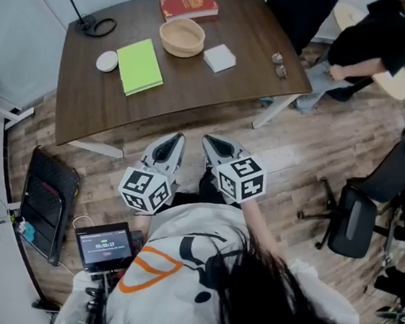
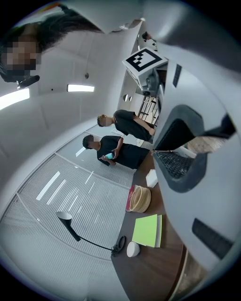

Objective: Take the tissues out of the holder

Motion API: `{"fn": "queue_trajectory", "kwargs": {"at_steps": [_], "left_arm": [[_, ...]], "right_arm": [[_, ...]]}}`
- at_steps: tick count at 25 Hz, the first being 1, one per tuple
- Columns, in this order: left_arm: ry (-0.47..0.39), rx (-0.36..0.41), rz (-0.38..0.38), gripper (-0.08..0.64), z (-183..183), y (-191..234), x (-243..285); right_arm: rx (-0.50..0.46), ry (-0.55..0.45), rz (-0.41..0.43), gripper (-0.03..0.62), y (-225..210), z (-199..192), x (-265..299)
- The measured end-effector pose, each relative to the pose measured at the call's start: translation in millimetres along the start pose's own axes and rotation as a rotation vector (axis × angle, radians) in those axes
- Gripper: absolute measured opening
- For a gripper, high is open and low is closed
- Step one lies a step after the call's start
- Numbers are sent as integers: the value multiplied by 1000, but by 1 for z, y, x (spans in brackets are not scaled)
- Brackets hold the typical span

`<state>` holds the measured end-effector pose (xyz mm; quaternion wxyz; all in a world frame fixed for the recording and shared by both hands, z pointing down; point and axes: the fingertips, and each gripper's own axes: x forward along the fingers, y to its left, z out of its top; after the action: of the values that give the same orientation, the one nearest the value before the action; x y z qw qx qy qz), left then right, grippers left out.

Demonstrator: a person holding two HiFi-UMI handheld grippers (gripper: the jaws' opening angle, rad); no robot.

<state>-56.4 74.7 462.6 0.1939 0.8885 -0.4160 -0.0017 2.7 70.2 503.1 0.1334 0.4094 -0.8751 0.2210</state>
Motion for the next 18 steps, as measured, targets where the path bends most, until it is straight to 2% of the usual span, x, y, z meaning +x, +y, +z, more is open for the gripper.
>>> {"fn": "queue_trajectory", "kwargs": {"at_steps": [13, 18], "left_arm": [[-24, -9, 20, 0, 8, 10, -3], [-22, -6, 18, 0, 8, 13, 14]], "right_arm": [[-37, 11, 15, 14, 5, 10, 11], [-42, 14, 9, 14, -12, 13, 15]]}}
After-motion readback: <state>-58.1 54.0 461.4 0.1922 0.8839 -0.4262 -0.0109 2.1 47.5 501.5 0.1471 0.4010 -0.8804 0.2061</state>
